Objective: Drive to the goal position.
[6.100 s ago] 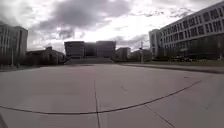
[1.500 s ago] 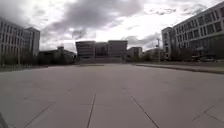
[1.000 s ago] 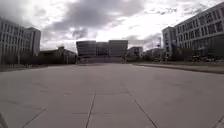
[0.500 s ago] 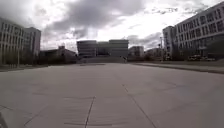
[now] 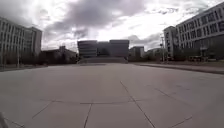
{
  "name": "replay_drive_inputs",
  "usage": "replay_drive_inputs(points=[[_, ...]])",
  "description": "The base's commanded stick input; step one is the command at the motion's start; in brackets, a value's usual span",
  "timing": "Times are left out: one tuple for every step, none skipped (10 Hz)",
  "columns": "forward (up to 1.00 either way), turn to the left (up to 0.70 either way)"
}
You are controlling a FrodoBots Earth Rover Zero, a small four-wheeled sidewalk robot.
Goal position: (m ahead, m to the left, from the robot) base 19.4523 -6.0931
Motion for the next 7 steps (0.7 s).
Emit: replay_drive_inputs(points=[[0.5,0.01],[0.5,0.01],[0.5,0.01],[0.5,0.01],[0.5,0.01],[0.5,0.01],[0.5,0.01]])
